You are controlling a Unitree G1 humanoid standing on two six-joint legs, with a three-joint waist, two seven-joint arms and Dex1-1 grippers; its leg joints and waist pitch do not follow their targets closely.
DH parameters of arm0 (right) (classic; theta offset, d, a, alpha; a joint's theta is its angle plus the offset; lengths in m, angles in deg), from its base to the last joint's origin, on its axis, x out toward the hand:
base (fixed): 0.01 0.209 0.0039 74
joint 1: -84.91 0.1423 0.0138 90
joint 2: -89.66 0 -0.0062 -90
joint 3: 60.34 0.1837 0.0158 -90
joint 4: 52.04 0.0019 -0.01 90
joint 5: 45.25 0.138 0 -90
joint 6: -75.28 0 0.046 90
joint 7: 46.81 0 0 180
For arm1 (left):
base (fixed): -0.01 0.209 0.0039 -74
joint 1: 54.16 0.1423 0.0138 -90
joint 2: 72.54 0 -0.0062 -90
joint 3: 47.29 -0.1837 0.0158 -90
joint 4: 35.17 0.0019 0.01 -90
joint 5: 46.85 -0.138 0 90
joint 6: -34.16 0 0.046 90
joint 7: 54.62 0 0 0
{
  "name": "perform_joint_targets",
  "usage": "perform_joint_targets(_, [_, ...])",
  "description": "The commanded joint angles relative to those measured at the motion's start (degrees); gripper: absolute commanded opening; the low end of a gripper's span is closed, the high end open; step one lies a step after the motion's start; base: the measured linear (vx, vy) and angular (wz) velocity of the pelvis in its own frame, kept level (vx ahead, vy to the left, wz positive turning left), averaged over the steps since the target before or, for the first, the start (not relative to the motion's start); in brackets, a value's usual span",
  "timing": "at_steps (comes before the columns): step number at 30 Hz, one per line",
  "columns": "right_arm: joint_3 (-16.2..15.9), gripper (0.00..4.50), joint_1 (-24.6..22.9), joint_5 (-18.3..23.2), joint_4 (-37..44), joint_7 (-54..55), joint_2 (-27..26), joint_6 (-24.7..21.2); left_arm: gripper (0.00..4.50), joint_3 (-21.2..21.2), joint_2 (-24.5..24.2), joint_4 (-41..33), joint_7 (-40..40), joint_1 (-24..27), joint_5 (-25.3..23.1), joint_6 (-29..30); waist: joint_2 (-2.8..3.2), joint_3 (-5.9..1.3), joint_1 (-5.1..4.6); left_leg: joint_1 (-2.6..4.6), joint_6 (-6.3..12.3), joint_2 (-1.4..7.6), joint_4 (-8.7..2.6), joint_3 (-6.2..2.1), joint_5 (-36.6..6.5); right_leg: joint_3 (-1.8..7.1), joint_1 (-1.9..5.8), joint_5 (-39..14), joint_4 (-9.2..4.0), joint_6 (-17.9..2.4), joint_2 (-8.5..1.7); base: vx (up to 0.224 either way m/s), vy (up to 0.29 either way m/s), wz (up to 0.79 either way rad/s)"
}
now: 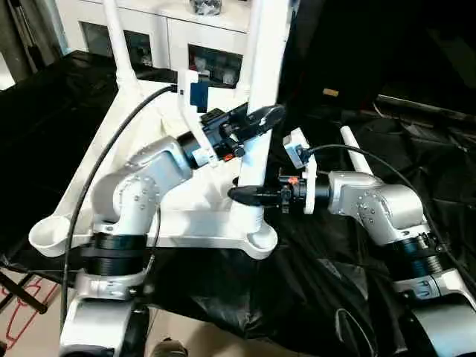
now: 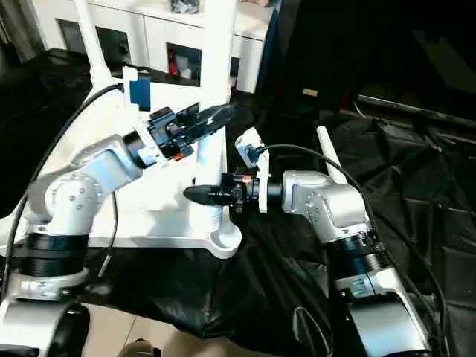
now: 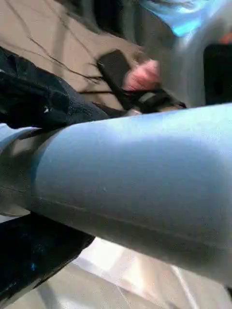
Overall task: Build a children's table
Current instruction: Pick table leg
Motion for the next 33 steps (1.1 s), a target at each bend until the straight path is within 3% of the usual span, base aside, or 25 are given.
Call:
perform_joint_targets(1, [3.37, 1.89, -0.47, -0.19, -2.03, 3.76, -0.18, 1.16, 2.84, 1.03, 2.10, -2.07, 3.00, -1.52, -0.78, -5.49, 0.47, -4.48, 0.08, 0.51, -2.08, 0.77, -3.48, -0.05, -10.26, 3.16, 3.48, -12.55, -4.63, -6.77, -4.78, 0.000, 0.000, 0.00])
perform_joint_targets(5, [5.23, 1.88, -1.10, 0.46, -2.14, 5.56, -1.49, 2.84, 2.84, 2.98, 4.18, -2.98, 5.91, -1.66, 0.07, -7.30, 0.37, -4.44, 0.06, 0.50, -1.90, 0.74, -3.47, 0.03, -9.93, 3.14, 3.48, -12.58, -4.63, -6.51, -4.69, 0.000, 0.000, 0.00])
perform_joint_targets(7, [7.16, 1.88, -2.33, 1.15, -1.46, 7.71, -2.88, 4.46, 2.84, 4.35, 3.96, -3.08, 4.57, -1.47, 2.01, -6.27, 0.67, -4.37, 0.01, 0.59, -1.88, 0.67, -3.49, 0.08, -10.30, 3.17, 3.22, -13.47, -4.82, -5.91, -4.69, 0.000, 0.000, 0.00])
perform_joint_targets(10, [8.63, 1.88, -3.32, 0.34, -1.12, 10.41, -3.82, 7.22, 2.84, 4.53, 1.60, -1.11, 3.74, -1.44, 0.42, -7.03, 0.91, -4.46, -0.10, 0.71, -2.05, 0.68, -3.60, -0.06, -10.39, 3.07, 3.18, -13.02, -4.76, -5.54, -4.51, 0.000, 0.000, 0.00])
perform_joint_targets(13, [9.45, 1.88, -3.84, -1.79, -1.21, 14.32, -3.86, 9.54, 2.84, 0.66, -3.79, 0.83, 0.95, 0.27, -6.57, -10.84, 0.90, -4.36, -0.38, 0.87, -2.37, 0.64, -3.84, -0.13, -11.05, 3.09, 3.10, -15.17, -4.81, -3.94, -4.38, 0.000, 0.000, 0.00])
perform_joint_targets(15, [8.33, 1.88, -4.31, -4.99, -1.14, 16.59, -2.79, 11.45, 2.84, -3.59, -8.77, 1.21, -3.37, 2.88, -11.27, -12.34, 0.60, -4.29, -0.43, 0.90, -2.73, 0.74, -4.02, -0.20, -10.92, 3.12, 3.01, -16.20, -4.96, -3.00, -4.50, 0.000, 0.000, 0.00])
perform_joint_targets(16, [7.82, 1.88, -4.98, -6.41, -0.54, 17.54, -2.27, 11.71, 2.84, -6.35, -11.88, 1.35, -6.08, 4.78, -14.39, -14.14, 0.91, -4.31, -0.38, 1.05, -3.01, 0.77, -4.00, -0.18, -10.78, 3.20, 2.89, -15.94, -4.77, -3.09, -4.50, 0.000, 0.000, 0.00])
perform_joint_targets(17, [7.59, 1.88, -5.91, -7.22, 0.82, 18.32, -1.84, 11.39, 2.84, -9.90, -15.90, 1.02, -9.99, 7.25, -17.42, -15.50, 0.60, -4.31, -0.37, 0.98, -2.99, 0.80, -4.03, -0.22, -10.45, 3.19, 2.90, -15.61, -4.77, -2.99, -4.53, 0.000, 0.000, 0.00])
perform_joint_targets(18, [7.55, 1.88, -6.53, -7.50, 1.78, 18.71, -1.64, 11.00, 2.84, -12.09, -18.35, 0.75, -12.42, 8.79, -19.20, -16.37, 0.97, -4.24, -0.27, 1.13, -2.82, 0.82, -4.20, -0.30, -10.67, 3.28, 2.73, -15.77, -4.75, -2.58, -4.50, 0.000, 0.000, 0.00])
perform_joint_targets(20, [7.25, 1.88, -7.39, -7.44, 3.23, 19.15, -1.19, 9.43, 2.84, -15.16, -21.89, 0.04, -15.87, 11.18, -21.07, -16.78, 1.00, -4.34, -0.59, 1.19, -3.09, 0.86, -4.28, -0.15, -10.85, 3.39, 2.76, -14.48, -4.39, -3.20, -4.43, 0.000, 0.000, 0.00])
perform_joint_targets(22, [6.56, 1.88, -8.25, -7.54, 4.28, 19.21, -0.76, 8.52, 2.84, -17.26, -24.07, -0.79, -18.94, 13.20, -21.17, -16.54, 1.06, -4.34, -0.44, 1.30, -3.12, 0.94, -4.18, 0.02, -10.50, 3.43, 2.62, -11.56, -4.02, -5.59, -4.47, 0.000, 0.000, 0.00])
perform_joint_targets(24, [5.82, 1.88, -9.25, -7.49, 5.31, 19.23, -0.55, 7.62, 2.84, -19.90, -26.15, -1.38, -22.35, 15.10, -21.20, -16.11, 1.05, -4.15, -0.45, 1.18, -3.18, 0.88, -4.33, -0.02, -11.56, 3.42, 2.73, -11.96, -4.01, -6.39, -4.51, 0.000, 0.000, 0.00])
perform_joint_targets(28, [4.86, 1.88, -10.05, -7.90, 5.95, 18.98, -0.44, 7.58, 2.84, -22.77, -27.36, 0.26, -25.17, 15.65, -23.27, -17.97, 1.00, -3.84, -0.49, 1.39, -3.22, 0.84, -4.37, 0.04, -14.64, 3.58, 2.47, -18.87, -4.99, -4.94, -4.87, 0.000, 0.000, 0.00])
perform_joint_targets(29, [4.79, 1.88, -10.29, -7.92, 6.30, 18.97, -0.48, 7.53, 2.84, -23.24, -27.43, 1.16, -25.77, 15.61, -23.74, -18.48, 1.25, -3.84, -0.48, 1.48, -3.33, 0.85, -4.36, 0.01, -15.02, 3.59, 2.39, -19.50, -5.02, -4.81, -4.89, 0.000, 0.000, 0.00])
perform_joint_targets(33, [4.95, 1.88, -11.44, -7.41, 8.56, 19.09, -0.37, 6.12, 2.49, -25.62, -28.62, 5.91, -29.08, 14.97, -27.08, -21.41, 1.15, -3.77, -0.56, 1.43, -3.23, 0.70, -4.47, -0.20, -16.05, 3.50, 2.39, -23.12, -5.58, -2.78, -4.80, 0.000, 0.000, 0.00])
